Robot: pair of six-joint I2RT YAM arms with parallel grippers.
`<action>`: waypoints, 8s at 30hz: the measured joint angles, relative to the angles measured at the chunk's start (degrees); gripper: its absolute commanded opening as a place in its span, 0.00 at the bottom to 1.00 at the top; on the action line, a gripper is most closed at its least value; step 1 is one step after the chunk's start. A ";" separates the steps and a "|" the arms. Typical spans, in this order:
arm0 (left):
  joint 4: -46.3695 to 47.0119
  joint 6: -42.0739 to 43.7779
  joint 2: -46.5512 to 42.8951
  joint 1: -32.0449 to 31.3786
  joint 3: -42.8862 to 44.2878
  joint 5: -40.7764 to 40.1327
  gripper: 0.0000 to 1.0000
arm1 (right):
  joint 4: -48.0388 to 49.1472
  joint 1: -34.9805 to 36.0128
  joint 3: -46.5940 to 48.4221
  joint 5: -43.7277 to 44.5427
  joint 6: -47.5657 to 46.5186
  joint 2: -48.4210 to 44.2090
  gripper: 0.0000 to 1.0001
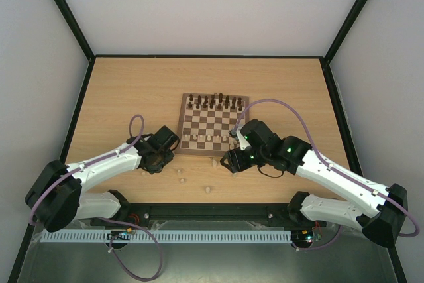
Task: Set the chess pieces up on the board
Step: Pick up the chess piece at the center of the board, then place the chess piece on the chessboard, then pick up the chess piece at the center of the board, then place the chess piece on the chessboard.
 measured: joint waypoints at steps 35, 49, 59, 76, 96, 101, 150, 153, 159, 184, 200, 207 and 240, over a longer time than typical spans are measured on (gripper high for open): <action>-10.34 19.96 7.19 -2.71 16.92 3.54 0.02 | -0.02 0.00 -0.22 0.98 0.00 2.45 0.66; -18.88 41.22 22.86 -3.82 32.72 5.40 0.02 | -1.20 0.00 2.78 5.70 1.60 4.72 0.65; -18.34 47.36 28.98 -3.82 38.56 7.26 0.02 | -1.77 0.00 3.13 7.65 3.54 4.76 0.65; -14.93 48.63 30.60 -3.82 38.32 9.18 0.03 | -2.23 0.00 3.37 8.63 3.96 5.25 0.65; -14.60 48.57 31.71 -3.82 38.32 7.80 0.05 | -2.21 0.00 3.34 8.70 3.93 5.25 0.65; -14.62 48.52 31.71 -3.78 38.32 6.69 0.06 | -2.21 0.00 3.34 8.70 3.91 5.25 0.65; -2.93 40.94 -17.31 -5.40 14.80 2.99 0.99 | 1.92 1.22 -0.81 9.03 7.74 14.71 0.69; -2.34 40.87 -18.67 -5.40 14.80 1.84 0.99 | 2.14 2.97 0.74 9.66 8.31 19.41 0.63; -1.77 40.89 -20.79 -5.40 13.16 0.28 0.99 | 2.62 5.77 6.45 11.61 8.50 28.68 0.53; -0.44 42.10 -22.14 -4.33 10.08 0.63 0.99 | 1.73 6.38 13.09 15.56 9.51 38.62 0.14; 0.57 42.82 -22.12 -3.39 9.92 1.49 0.99 | -7.39 6.27 27.50 19.96 5.25 38.64 0.16; 0.98 42.84 -22.14 -2.91 9.46 1.88 0.99 | -9.03 4.79 30.58 20.61 2.58 44.48 0.16; 1.51 43.17 -22.56 -2.62 8.79 2.32 0.99 | -9.05 -1.40 28.35 20.72 -0.04 45.48 0.16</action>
